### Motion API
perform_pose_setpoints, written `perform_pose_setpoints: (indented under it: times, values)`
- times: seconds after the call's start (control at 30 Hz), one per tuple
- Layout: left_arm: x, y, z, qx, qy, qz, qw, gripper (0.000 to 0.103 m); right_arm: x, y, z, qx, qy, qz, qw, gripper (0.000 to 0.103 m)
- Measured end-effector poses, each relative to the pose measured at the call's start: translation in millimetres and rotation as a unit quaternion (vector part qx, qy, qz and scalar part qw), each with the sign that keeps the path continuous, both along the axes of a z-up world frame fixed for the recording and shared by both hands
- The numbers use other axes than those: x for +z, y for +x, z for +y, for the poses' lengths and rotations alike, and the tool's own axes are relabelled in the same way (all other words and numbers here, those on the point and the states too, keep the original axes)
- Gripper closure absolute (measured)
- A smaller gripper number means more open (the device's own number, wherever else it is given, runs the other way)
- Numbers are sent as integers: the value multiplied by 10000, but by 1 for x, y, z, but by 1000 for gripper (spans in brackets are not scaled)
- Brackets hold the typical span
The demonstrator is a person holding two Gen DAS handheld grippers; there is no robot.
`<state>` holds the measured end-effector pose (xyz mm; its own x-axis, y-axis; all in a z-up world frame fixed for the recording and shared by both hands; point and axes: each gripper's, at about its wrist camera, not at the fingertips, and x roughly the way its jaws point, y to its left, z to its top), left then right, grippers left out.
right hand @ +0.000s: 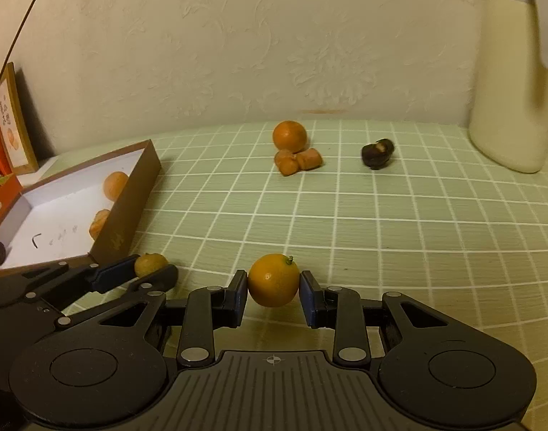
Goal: Organize fruits
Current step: 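Carry the greenish fruit with the left tool while the right tool carries the orange over the box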
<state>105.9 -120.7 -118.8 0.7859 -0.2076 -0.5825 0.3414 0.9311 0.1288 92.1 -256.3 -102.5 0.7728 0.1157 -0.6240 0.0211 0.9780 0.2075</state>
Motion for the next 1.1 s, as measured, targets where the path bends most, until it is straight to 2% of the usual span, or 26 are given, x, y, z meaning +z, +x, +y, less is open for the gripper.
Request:
perform_pose_setpoints:
  times: [0.27,0.8,0.97,1.1]
  values:
    - [3,-5,2,-11,-41,25,10000,86,6,-15,-6,-70,-196,-122,9997,71]
    - [34,-33,12,-285,-159,-332,9989,86,24,-43,1,-84,-161,-379,9991,71]
    - [50,-46,29,-319,-120,-548,9979,86,38,-55,17,13,-48,-592,9982,71]
    - [67,-48,50,-136,-197,-697,9973,86,55,-63,33,158,31,-939,9955,71]
